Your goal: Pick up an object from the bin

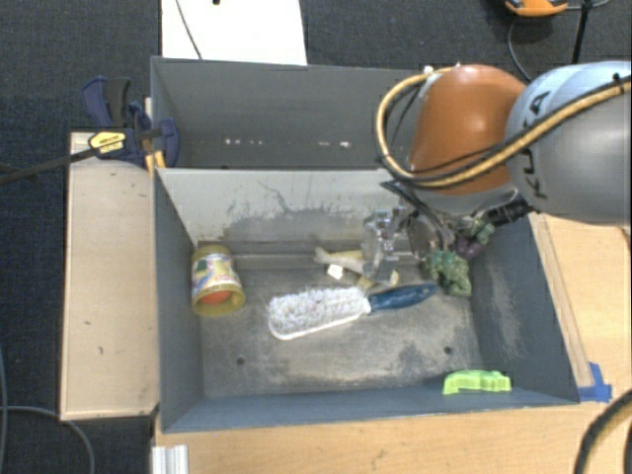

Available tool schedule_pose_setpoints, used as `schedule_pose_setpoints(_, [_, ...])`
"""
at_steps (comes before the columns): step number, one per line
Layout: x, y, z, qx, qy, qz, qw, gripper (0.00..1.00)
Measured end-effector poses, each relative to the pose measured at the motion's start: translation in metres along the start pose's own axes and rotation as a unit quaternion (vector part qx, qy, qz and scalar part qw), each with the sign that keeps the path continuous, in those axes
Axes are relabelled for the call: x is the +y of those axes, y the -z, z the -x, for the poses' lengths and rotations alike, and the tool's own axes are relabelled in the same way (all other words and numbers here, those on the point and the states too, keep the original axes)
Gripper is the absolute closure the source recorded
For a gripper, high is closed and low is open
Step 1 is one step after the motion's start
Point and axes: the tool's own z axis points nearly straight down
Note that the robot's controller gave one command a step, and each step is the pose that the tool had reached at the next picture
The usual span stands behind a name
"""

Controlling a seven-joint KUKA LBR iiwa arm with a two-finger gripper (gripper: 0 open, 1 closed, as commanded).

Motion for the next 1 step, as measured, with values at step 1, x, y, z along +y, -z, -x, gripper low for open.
schedule_pose_setpoints(1, [0.0000, 0.0000, 0.0000, 0.0000, -0.001, 0.000, 1.0000, 0.00])
